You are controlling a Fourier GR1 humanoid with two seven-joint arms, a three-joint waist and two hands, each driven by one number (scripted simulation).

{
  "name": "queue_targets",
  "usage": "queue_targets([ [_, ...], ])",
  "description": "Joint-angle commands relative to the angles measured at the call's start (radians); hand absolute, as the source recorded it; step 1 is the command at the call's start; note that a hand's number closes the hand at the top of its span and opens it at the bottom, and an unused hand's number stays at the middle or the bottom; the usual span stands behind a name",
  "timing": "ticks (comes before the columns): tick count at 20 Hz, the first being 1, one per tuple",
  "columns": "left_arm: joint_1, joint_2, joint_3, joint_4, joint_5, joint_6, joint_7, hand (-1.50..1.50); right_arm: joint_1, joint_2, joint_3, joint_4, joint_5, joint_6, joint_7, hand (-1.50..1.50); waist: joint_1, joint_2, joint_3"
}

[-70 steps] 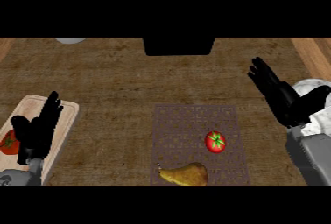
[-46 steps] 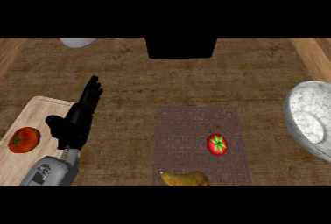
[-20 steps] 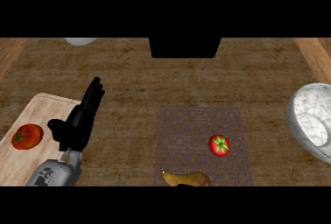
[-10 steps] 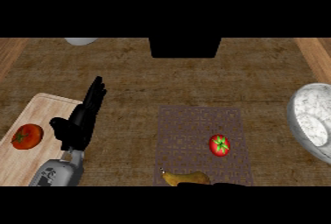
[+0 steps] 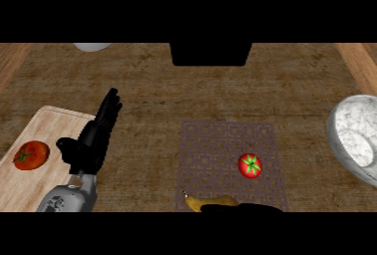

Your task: Pick the pear from the placemat and place it in the bowl

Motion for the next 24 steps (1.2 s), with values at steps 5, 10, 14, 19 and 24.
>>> queue_targets([
  [5, -0.071, -0.016, 0.086, 0.053, -0.003, -0.053, 0.027, 0.00, -0.007, 0.071, -0.043, 0.134, 0.028, -0.014, -0.060, -1.50, -0.003, 0.000, 0.000],
  [10, -0.064, -0.049, 0.094, 0.159, -0.036, -0.082, -0.080, 0.00, -0.019, 0.104, -0.050, 0.150, 0.073, -0.021, -0.078, -1.50, -0.005, 0.001, 0.000],
  [14, 0.004, -0.047, 0.072, 0.048, -0.038, -0.079, -0.056, 0.00, -0.092, 0.170, -0.092, 0.331, 0.163, -0.220, -0.078, -1.50, 0.002, 0.001, 0.000],
  [19, 0.016, -0.032, 0.085, -0.010, -0.050, -0.095, 0.015, 0.00, -0.176, 0.226, -0.118, 0.323, 0.211, -0.153, -0.027, -1.50, 0.003, 0.000, 0.000],
  [24, 0.038, -0.042, 0.100, -0.044, -0.049, -0.121, 0.016, 0.00, -0.169, 0.253, -0.117, 0.437, 0.244, -0.170, -0.071, -1.50, 0.004, 0.000, 0.000],
])
